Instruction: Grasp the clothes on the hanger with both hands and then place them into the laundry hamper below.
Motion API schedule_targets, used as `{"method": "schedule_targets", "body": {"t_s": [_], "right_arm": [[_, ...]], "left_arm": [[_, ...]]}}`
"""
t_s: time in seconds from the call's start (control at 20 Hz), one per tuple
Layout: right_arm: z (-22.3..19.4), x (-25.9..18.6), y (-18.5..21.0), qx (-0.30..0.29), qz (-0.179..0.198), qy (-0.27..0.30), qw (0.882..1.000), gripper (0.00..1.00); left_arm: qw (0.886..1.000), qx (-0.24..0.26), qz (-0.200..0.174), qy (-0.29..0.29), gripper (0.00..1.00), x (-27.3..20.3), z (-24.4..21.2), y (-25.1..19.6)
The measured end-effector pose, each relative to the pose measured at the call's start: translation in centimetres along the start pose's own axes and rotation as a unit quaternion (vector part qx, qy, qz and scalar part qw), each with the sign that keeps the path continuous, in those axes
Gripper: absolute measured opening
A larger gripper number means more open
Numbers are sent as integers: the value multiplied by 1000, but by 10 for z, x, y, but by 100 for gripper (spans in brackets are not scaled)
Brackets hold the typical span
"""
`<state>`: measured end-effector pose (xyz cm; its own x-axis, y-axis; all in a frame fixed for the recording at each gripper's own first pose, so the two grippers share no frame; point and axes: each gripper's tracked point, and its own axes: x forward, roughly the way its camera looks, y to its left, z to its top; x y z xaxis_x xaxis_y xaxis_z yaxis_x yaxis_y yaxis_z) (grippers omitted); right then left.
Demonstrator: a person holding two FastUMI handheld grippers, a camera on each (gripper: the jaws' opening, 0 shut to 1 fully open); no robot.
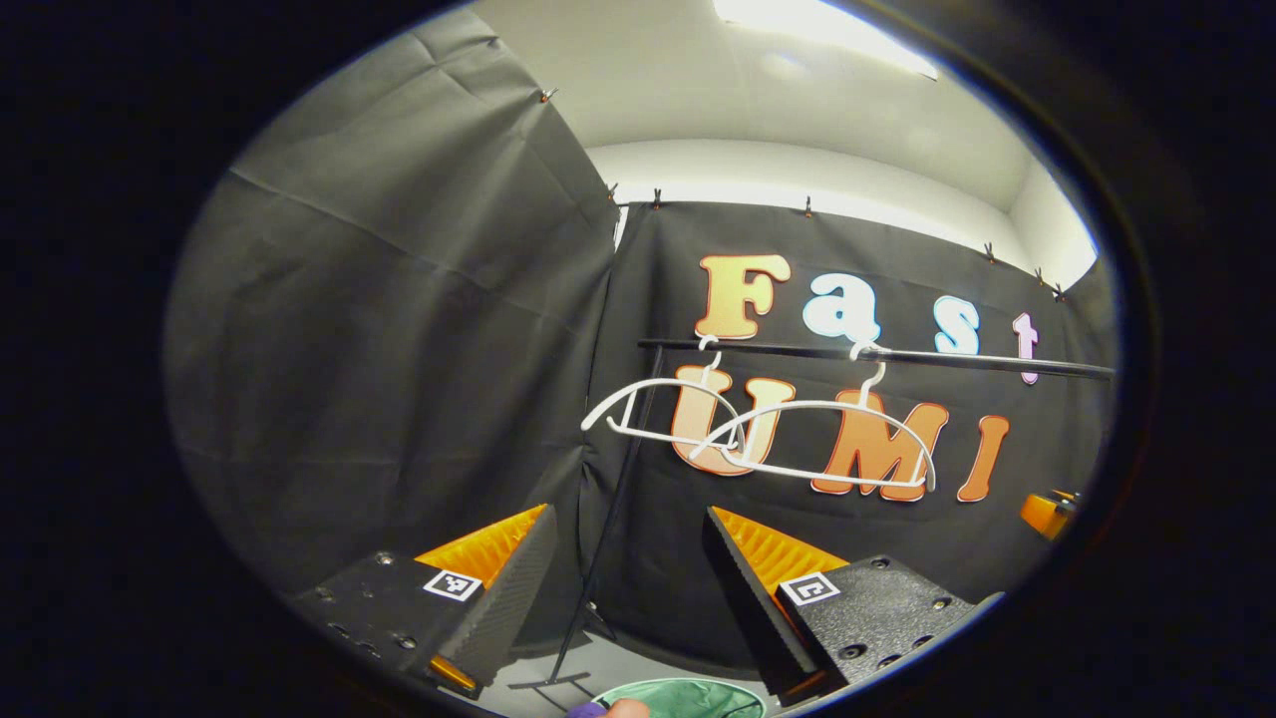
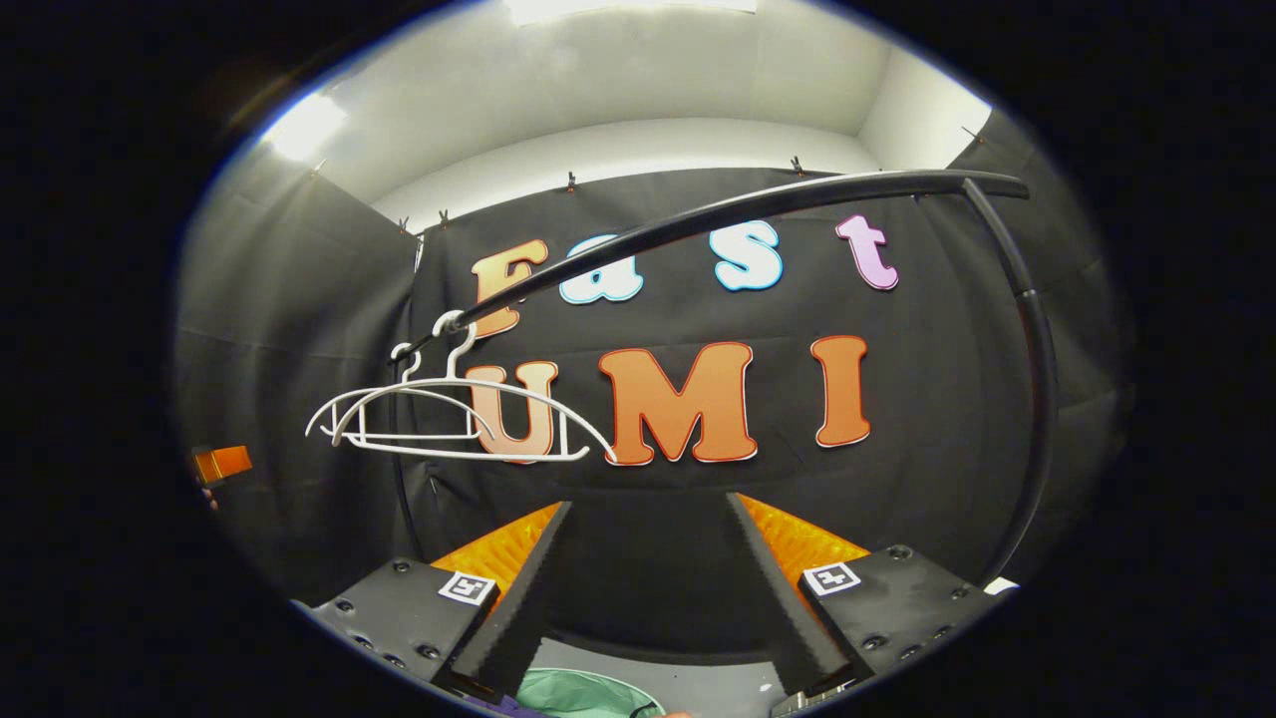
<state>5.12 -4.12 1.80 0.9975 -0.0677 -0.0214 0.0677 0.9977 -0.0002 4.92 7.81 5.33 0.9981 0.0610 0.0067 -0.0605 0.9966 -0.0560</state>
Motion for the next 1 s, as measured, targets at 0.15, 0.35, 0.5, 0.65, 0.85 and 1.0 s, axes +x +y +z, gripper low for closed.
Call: {"method": "schedule_targets", "body": {"t_s": [0.15,0.35,0.5,0.65,0.85,1.0], "right_arm": [[4,1,-2,-2,1,-5,1000,88],[11,0,-3,-9,1,-19,1000,88],[13,1,-3,-8,2,-23,1000,88],[11,1,-3,-3,3,-23,1000,88],[6,-2,-2,11,9,-22,1000,88],[3,-4,-3,17,10,-21,1000,88]], "left_arm": [[1000,-2,-11,-8,90,2,5,-7],[1000,7,-14,-17,89,8,8,-13],[1000,7,-21,-19,89,8,11,-20],[999,6,-24,-22,94,7,13,-21],[999,-14,-27,-20,94,4,10,-21],[999,-29,-25,-18,89,2,6,-20]]}}
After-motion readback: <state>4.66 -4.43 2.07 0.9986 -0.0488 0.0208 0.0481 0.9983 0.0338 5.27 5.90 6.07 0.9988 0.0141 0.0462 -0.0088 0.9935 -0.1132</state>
